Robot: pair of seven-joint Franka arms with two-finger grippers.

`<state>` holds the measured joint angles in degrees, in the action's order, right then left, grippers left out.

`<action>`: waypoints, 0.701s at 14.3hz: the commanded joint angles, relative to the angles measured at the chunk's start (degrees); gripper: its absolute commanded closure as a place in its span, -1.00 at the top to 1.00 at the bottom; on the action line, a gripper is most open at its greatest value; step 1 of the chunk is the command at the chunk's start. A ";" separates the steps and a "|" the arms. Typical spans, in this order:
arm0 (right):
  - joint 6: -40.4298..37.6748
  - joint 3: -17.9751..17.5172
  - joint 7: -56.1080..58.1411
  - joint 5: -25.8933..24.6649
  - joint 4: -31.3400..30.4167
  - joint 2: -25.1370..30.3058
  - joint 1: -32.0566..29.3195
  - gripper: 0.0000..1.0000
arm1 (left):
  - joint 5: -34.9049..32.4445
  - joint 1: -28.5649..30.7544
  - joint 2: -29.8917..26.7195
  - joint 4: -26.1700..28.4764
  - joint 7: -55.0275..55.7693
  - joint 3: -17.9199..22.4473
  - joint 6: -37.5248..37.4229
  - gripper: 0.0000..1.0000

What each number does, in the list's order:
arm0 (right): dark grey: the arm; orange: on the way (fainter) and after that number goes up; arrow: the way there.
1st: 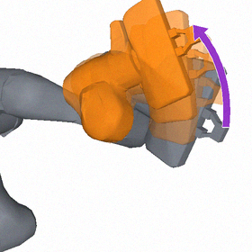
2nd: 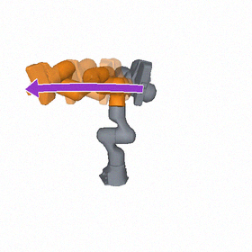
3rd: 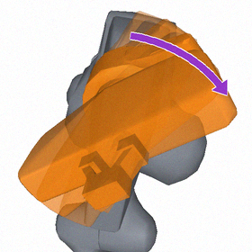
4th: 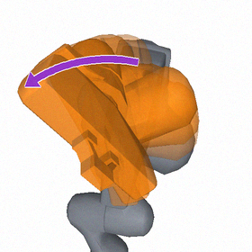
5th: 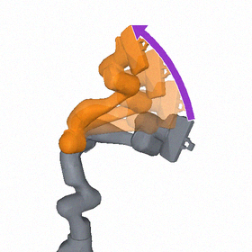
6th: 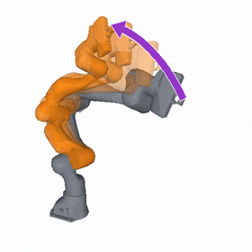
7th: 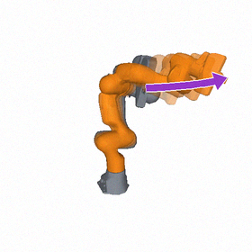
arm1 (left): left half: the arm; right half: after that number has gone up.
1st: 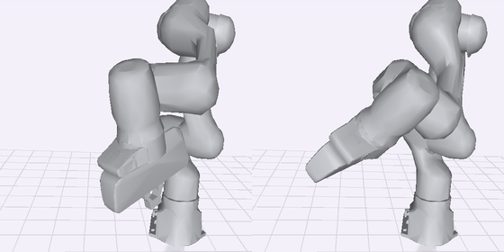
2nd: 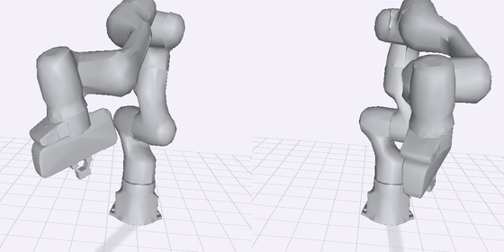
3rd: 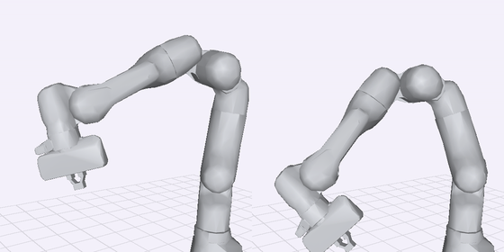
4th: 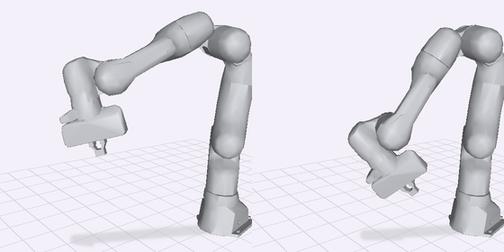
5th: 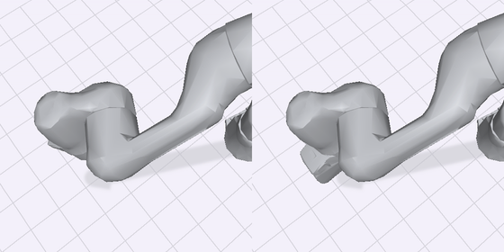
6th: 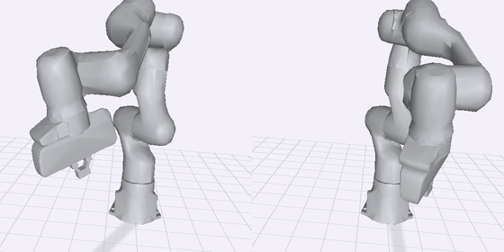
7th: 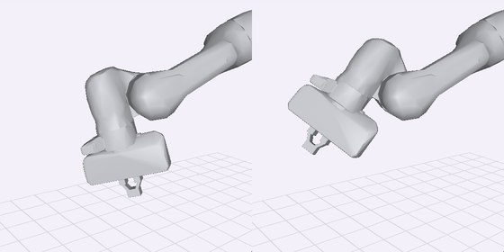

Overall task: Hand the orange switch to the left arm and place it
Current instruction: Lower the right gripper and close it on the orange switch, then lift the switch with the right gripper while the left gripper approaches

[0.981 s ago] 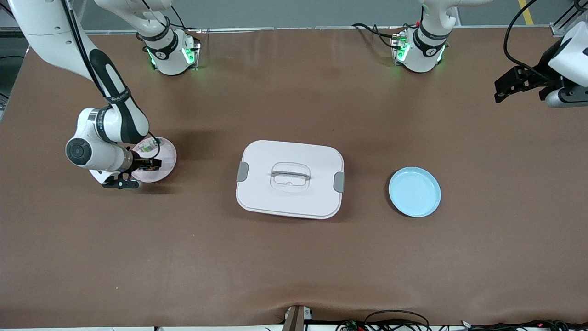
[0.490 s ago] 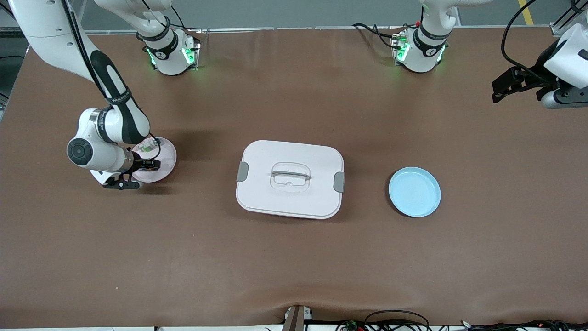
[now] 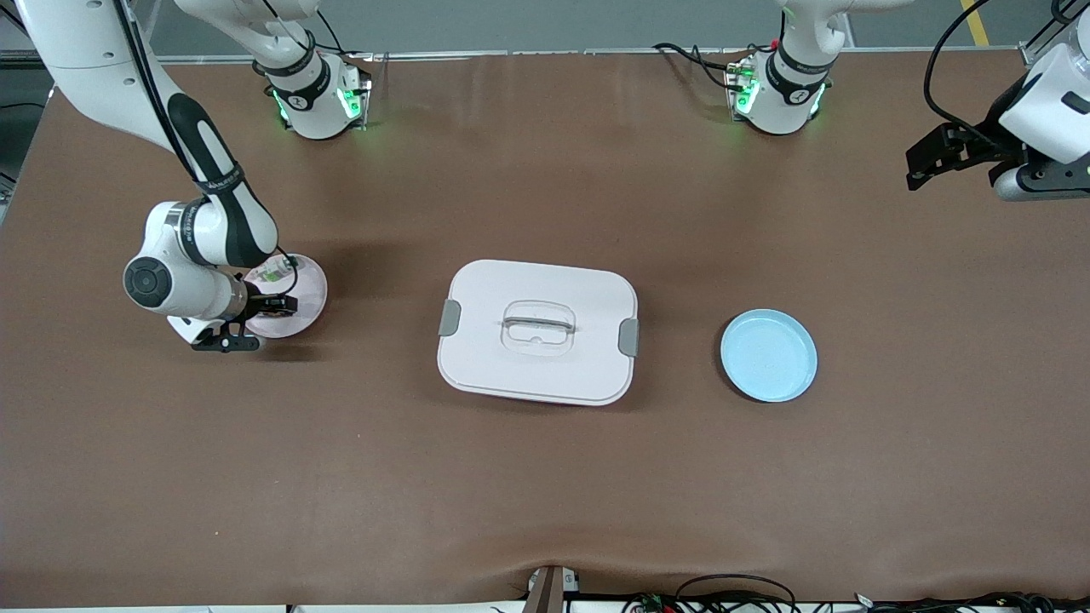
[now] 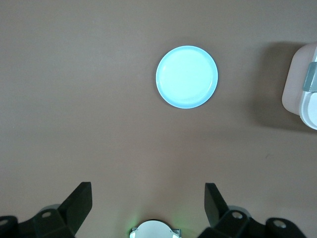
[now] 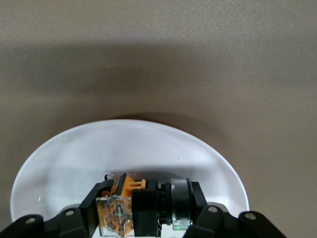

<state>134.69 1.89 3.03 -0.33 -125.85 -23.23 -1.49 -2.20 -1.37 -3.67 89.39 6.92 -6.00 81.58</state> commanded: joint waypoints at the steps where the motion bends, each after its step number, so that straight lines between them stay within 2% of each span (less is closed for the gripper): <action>1: -10.19 -0.04 0.49 -0.20 2.61 5.20 1.30 -0.28 | 0.00 0.40 -0.82 0.69 0.12 -0.51 0.16 1.00; 4: -28.10 -0.04 -0.91 0.59 9.63 9.42 4.73 -0.29 | 0.00 0.40 -0.82 0.52 0.11 -0.51 0.25 1.00; 7: -44.38 -0.74 -7.58 1.03 19.91 10.57 8.24 -0.29 | 0.00 0.40 -0.82 0.60 0.12 -0.51 0.51 1.00; 10: -55.30 -0.83 -16.35 9.53 29.49 10.49 10.97 -0.29 | 0.00 0.23 -0.64 0.69 0.20 -0.59 0.69 1.00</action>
<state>84.52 0.96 -8.11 5.33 -102.19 -11.61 8.18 -2.20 -1.36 -3.67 89.41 6.92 -6.03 81.68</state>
